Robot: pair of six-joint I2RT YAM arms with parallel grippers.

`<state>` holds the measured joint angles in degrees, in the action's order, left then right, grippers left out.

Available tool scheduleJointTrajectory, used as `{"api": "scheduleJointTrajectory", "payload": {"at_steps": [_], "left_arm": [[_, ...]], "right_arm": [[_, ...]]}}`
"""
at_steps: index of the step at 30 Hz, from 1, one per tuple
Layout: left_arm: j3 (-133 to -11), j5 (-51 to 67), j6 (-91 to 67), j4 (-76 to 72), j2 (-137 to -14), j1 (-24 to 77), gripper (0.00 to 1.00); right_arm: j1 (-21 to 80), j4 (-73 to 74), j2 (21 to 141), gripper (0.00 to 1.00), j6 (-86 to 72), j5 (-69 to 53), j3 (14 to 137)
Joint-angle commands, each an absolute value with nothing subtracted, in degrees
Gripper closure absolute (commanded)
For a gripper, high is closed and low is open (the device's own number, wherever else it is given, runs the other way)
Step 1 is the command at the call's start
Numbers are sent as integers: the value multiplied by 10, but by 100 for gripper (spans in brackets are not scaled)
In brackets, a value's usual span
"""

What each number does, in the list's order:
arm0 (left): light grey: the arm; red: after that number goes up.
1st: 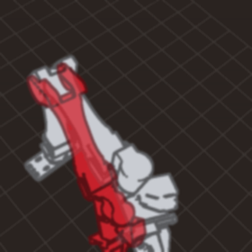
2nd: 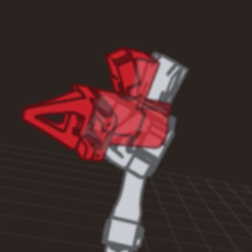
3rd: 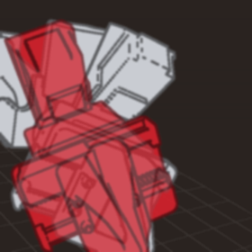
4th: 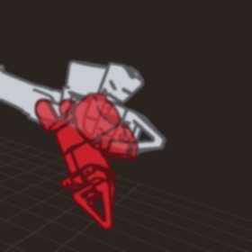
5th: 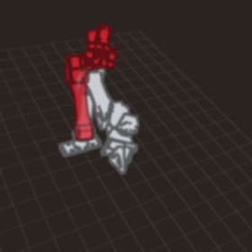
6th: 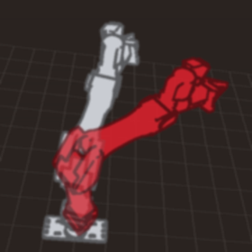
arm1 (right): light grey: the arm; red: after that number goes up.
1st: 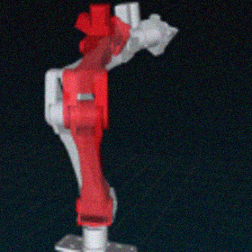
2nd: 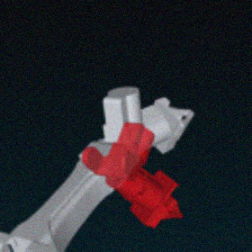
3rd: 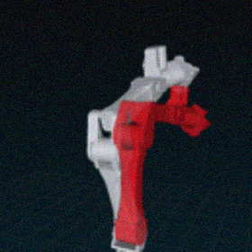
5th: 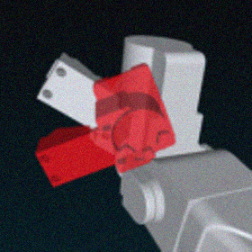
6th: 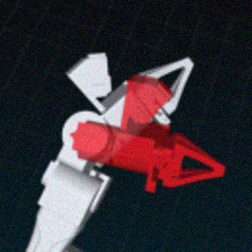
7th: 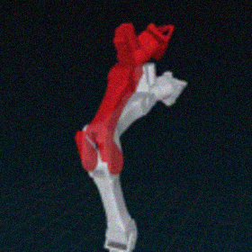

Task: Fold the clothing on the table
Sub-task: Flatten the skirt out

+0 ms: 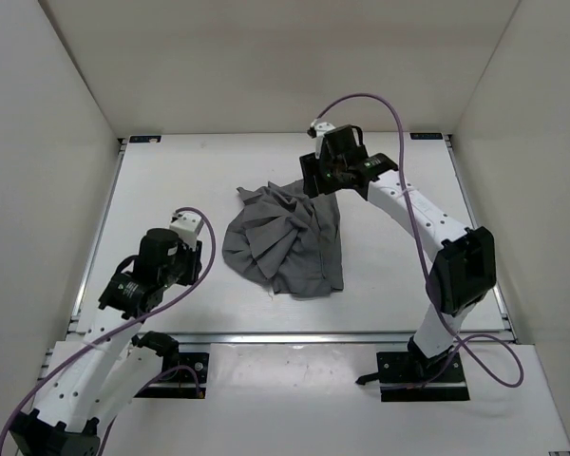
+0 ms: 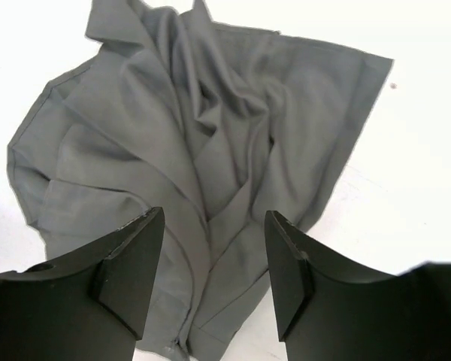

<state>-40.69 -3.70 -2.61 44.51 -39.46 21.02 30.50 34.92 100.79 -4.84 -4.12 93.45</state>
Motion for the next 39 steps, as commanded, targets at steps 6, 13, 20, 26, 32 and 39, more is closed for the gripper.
{"api": "scheduleJointTrajectory", "payload": {"at_steps": [6,13,20,26,32,39], "left_arm": [[-402,39,19,434,-324,236,76],[-419,81,7,395,-343,194,62],[-447,142,-170,200,-504,305,53],[-458,108,-261,91,-669,422,42],[-528,84,-324,59,-829,482,38],[-591,55,-354,76,-925,531,27]], "right_arm": [[246,240,887,47,-114,-78,760],[192,188,760,46,-186,-84,608],[141,164,663,47,-221,-124,488],[122,195,644,46,-210,-128,460],[107,175,641,46,-221,-147,435],[90,160,630,45,-224,-163,417]]}}
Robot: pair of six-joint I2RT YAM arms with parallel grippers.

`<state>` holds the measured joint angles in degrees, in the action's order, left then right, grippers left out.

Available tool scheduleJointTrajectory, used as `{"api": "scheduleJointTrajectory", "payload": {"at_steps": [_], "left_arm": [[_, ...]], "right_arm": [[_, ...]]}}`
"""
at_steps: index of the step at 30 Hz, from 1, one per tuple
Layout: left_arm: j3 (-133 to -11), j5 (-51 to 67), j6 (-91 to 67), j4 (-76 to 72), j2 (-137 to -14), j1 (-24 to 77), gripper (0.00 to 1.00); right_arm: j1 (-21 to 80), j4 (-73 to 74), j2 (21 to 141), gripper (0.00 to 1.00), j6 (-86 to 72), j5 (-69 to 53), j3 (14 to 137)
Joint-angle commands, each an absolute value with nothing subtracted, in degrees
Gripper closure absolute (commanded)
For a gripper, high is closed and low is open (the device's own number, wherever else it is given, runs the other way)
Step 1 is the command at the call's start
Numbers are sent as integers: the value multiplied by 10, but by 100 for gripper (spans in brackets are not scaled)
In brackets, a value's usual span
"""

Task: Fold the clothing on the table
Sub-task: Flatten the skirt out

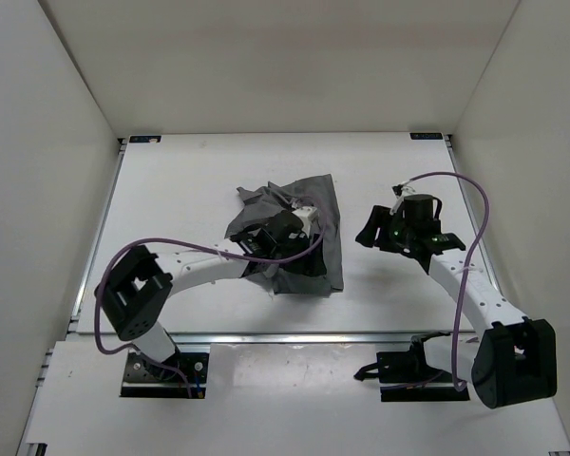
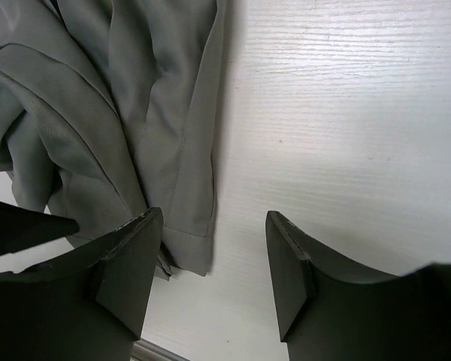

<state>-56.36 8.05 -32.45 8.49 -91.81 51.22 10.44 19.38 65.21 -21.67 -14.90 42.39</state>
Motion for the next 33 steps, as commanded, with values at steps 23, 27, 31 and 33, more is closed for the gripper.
{"api": "scheduleJointTrajectory", "payload": {"at_steps": [23,27,31,33], "left_arm": [[-654,21,-415,133,-1083,546,100],[-619,15,-419,116,-1054,538,100],[-592,15,-422,103,-1019,535,100],[-589,14,-423,99,-1008,531,100]], "right_arm": [[120,152,598,44,-248,-167,360],[126,143,615,45,-256,-172,323],[130,126,637,48,-261,-183,293],[134,110,645,51,-269,-203,278]]}}
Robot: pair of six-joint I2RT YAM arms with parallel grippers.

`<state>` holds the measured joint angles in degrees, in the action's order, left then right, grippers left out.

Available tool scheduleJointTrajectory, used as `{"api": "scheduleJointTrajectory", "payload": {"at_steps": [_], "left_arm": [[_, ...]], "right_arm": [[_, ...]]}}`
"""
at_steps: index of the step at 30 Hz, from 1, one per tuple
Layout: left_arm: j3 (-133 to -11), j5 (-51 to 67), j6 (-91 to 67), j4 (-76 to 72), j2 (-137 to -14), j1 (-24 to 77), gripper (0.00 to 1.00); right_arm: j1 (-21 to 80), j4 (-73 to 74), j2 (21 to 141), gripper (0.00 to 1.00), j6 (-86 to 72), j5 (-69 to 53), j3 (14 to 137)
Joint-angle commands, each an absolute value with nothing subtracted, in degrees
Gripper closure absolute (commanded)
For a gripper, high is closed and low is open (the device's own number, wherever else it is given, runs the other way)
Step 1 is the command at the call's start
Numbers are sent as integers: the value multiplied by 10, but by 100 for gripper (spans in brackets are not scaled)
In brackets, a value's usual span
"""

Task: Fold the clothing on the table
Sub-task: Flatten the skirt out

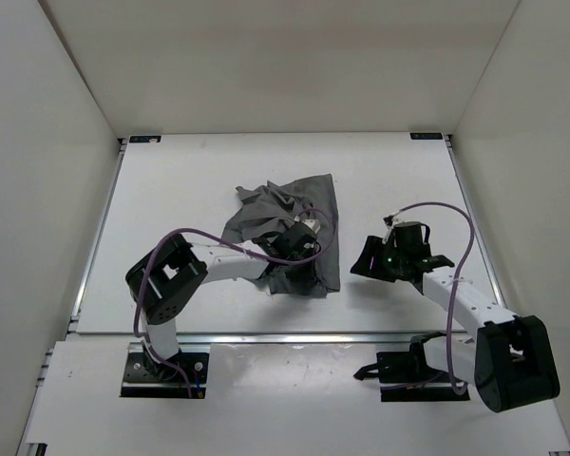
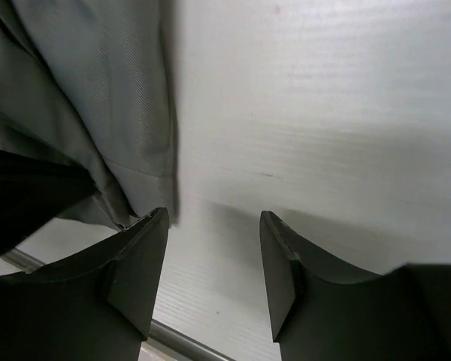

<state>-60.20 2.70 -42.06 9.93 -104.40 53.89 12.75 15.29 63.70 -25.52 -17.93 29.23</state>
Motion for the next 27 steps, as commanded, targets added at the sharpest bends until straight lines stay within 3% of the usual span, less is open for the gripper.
{"api": "scheduleJointTrajectory", "payload": {"at_steps": [1,16,17,19,27], "left_arm": [[-586,16,-424,96,-1001,531,100],[-556,25,-434,63,-975,521,100],[-557,25,-433,64,-973,520,100],[-555,25,-432,65,-960,519,100],[-527,12,-403,138,-782,450,100]], "right_arm": [[143,99,655,51,-269,-211,276],[219,-91,788,54,-359,-321,221],[225,-104,797,61,-359,-325,226],[231,-100,815,100,-354,-333,234],[201,24,697,100,-302,-272,291]]}}
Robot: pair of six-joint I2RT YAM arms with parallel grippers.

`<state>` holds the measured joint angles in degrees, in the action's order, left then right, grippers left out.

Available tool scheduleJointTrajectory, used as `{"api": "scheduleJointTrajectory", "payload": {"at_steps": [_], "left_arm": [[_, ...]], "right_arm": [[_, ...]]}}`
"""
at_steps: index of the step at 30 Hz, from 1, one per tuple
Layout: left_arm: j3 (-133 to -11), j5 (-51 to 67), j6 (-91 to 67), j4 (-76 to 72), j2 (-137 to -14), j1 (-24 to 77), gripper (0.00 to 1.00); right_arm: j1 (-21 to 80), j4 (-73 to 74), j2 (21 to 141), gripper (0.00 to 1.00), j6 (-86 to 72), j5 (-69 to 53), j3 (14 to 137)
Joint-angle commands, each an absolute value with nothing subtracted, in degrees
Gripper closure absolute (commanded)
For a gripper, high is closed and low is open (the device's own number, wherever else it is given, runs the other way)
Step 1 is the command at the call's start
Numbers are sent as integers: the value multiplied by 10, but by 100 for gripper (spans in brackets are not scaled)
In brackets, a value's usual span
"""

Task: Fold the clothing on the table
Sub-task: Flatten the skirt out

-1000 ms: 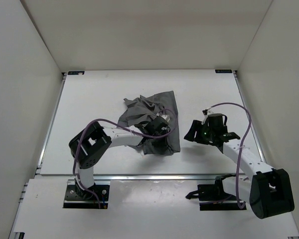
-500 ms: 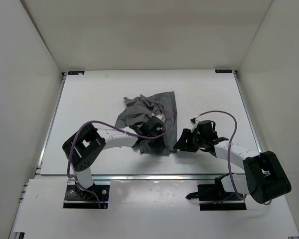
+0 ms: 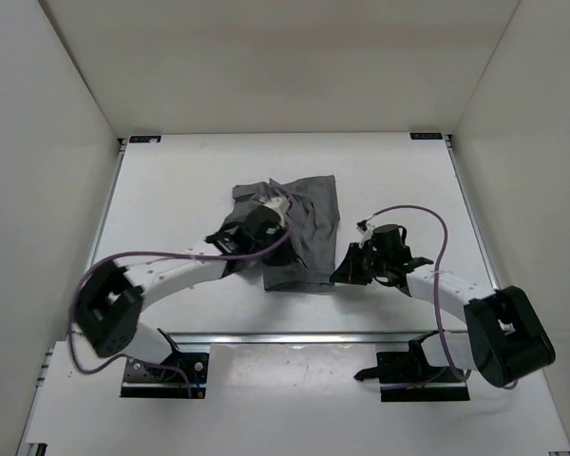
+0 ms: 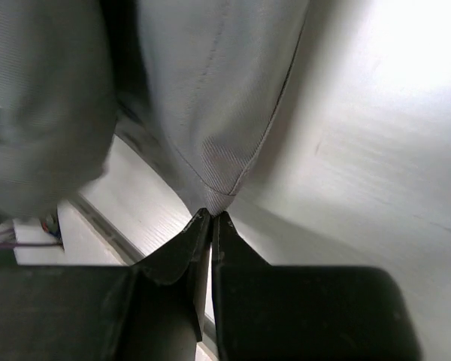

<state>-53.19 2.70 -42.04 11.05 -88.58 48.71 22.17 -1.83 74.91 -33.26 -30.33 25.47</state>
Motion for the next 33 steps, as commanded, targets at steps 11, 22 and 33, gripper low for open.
{"api": "scheduleJointTrajectory", "payload": {"at_steps": [11,22,33], "left_arm": [[-334,37,-393,235,-534,336,100],[-237,37,-392,246,-474,315,50],[-204,19,-441,239,-392,296,48]], "right_arm": [[192,105,663,100,-260,-254,307],[197,112,667,100,-251,-236,301],[195,110,680,99,-245,-245,305]]}}
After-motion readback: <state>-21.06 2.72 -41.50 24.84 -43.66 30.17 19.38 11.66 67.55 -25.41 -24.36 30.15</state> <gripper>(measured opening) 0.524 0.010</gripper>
